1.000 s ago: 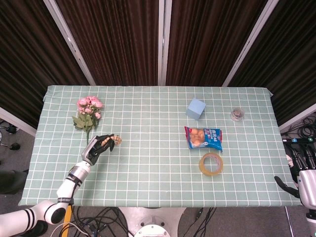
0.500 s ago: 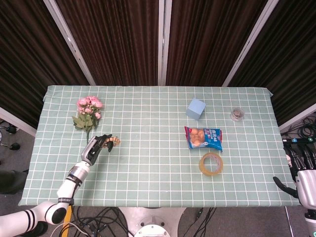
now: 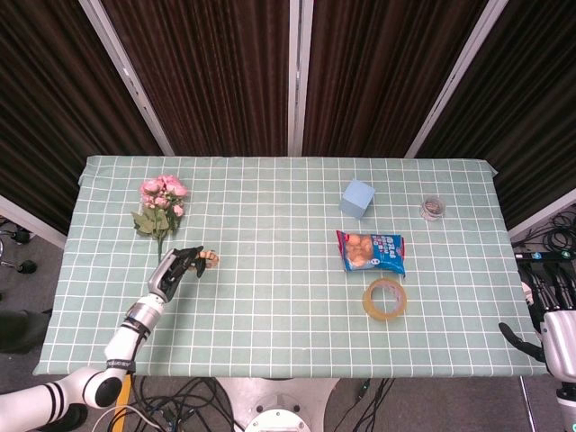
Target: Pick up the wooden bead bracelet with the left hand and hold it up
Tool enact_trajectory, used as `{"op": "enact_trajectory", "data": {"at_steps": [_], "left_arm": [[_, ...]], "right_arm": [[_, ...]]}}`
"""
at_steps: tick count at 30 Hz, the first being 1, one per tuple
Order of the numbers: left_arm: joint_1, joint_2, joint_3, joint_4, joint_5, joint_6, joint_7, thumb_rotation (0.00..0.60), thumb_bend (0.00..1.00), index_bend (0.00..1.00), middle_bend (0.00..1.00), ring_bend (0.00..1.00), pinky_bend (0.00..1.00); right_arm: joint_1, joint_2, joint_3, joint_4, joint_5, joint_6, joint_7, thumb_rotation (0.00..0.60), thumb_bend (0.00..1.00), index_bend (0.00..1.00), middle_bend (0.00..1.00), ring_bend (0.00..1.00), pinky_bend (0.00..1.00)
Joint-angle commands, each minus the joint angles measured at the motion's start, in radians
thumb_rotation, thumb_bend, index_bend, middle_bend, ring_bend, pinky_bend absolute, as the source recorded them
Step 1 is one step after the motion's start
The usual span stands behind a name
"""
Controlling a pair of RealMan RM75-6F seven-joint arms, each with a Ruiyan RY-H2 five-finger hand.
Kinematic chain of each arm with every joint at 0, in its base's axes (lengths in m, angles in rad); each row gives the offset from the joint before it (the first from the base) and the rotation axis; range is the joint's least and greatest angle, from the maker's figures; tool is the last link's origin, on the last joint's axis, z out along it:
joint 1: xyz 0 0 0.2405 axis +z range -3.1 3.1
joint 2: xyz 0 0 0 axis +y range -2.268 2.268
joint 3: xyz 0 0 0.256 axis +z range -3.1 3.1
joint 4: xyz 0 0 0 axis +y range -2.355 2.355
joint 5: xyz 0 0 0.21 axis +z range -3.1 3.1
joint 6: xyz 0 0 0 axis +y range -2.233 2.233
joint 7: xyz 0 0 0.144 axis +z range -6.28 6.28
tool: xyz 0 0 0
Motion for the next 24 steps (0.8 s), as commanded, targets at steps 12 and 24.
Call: {"op": "enact_trajectory", "data": {"at_steps": [12,24], "left_arm": [[0.013,0.000,-0.023,-0.003,-0.029,-0.028,0.018,0.352,0.46,0.73,0.76,0.35,0.02],[0.027,-0.005,-0.030,-0.001,-0.012,-0.028,0.015,0.278,0.60,0.72,0.75,0.35,0.02]], "right_arm": [[0.000,-0.003,0.000,0.002,0.001,-0.001,0.002,0.600,0.06,0.08,0.21,0.06,0.00],[0.001,-0.004,0.002,0.004,-0.001,0.001,0.006,0.600,0.06,0.08,0.21,0.06,0.00]]}}
